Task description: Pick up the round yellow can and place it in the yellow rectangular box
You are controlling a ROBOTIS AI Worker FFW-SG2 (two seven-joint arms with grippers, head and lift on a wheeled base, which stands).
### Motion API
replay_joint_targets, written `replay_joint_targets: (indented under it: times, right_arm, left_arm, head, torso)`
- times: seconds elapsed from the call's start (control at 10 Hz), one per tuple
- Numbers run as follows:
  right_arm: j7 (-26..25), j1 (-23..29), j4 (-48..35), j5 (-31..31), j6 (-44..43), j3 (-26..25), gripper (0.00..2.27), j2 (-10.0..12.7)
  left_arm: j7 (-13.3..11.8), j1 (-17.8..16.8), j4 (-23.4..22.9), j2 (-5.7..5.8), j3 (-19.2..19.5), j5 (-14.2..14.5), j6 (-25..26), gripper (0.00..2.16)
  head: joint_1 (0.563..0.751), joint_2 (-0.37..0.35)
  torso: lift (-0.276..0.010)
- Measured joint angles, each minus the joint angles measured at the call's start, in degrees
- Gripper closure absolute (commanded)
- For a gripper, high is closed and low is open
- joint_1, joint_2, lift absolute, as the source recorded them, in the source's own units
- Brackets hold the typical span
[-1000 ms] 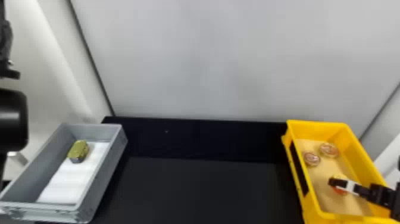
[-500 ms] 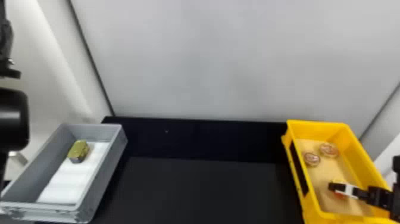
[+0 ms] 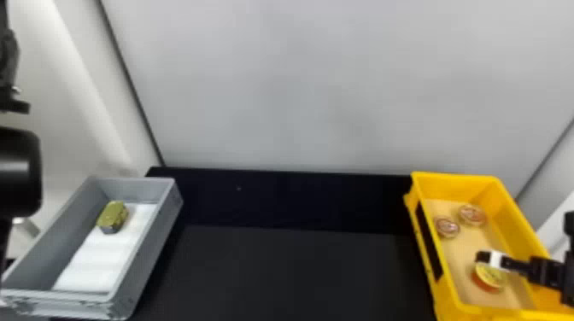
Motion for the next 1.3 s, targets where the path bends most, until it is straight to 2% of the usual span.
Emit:
replay_joint_targets:
  times: [0.2,0.3,0.4,0.5,0.6,0.8,0.9,1.0,1.1,1.3]
  right_arm:
    - [-10.65,3.06,-18.47,-2.2,4.89,-2.6,0.12,0.42]
    - [-15.65,3.34,-29.28,-3.39,5.97,-3.05,0.12,0.47]
    - [-18.12,2.32,-38.77,-2.21,5.77,-2.51,0.13,0.47]
    - [-19.38,1.12,-46.53,3.0,3.81,-0.86,0.13,0.55]
    - [-21.6,0.62,-52.63,10.8,0.42,1.26,0.13,1.12]
    - [-24.96,1.86,-61.36,28.87,-9.92,3.51,0.13,4.86]
    - [-25.39,3.14,-63.75,37.85,-17.9,3.4,0.13,7.59]
    - [-24.78,3.74,-65.29,45.32,-25.09,2.96,0.13,9.62]
    - [-24.39,3.25,-66.11,49.7,-29.93,2.76,0.13,10.11]
    - [-23.97,0.08,-66.55,52.07,-33.98,3.66,0.13,7.96]
  left_arm:
    - [0.0,0.33,-0.06,-0.2,0.2,0.0,0.0,0.0]
    - [0.01,0.49,-0.04,-0.59,0.21,0.0,0.0,0.0]
    - [0.15,0.75,0.24,-1.46,0.2,0.0,-0.19,0.0]
    - [0.61,1.39,0.75,-3.13,0.42,0.0,-0.85,0.0]
    - [1.29,2.8,1.22,-5.68,1.49,0.0,-1.95,0.0]
    - [3.63,6.97,1.59,-11.48,4.68,-0.06,-4.68,0.0]
    - [4.2,8.85,1.53,-13.29,5.66,-0.12,-5.31,0.0]
    - [4.36,10.56,1.09,-14.39,6.27,-0.21,-5.19,0.0]
    - [4.31,12.2,0.41,-15.18,6.98,-0.37,-4.66,0.0]
    - [4.01,14.82,-1.14,-15.86,8.63,-0.96,-3.72,0.0]
  head:
    - [0.663,0.054]
    - [0.663,0.054]
    - [0.663,0.054]
    - [0.663,0.054]
    - [0.663,0.054]
    - [0.663,0.054]
    - [0.663,0.054]
    - [0.663,0.054]
    - [0.663,0.054]
    - [0.663,0.054]
  torso:
    - [-0.01]
    - [-0.01]
    - [-0.01]
    - [-0.01]
    - [-0.01]
    - [-0.01]
    - [-0.01]
    - [-0.01]
    - [-0.01]
    - [-0.01]
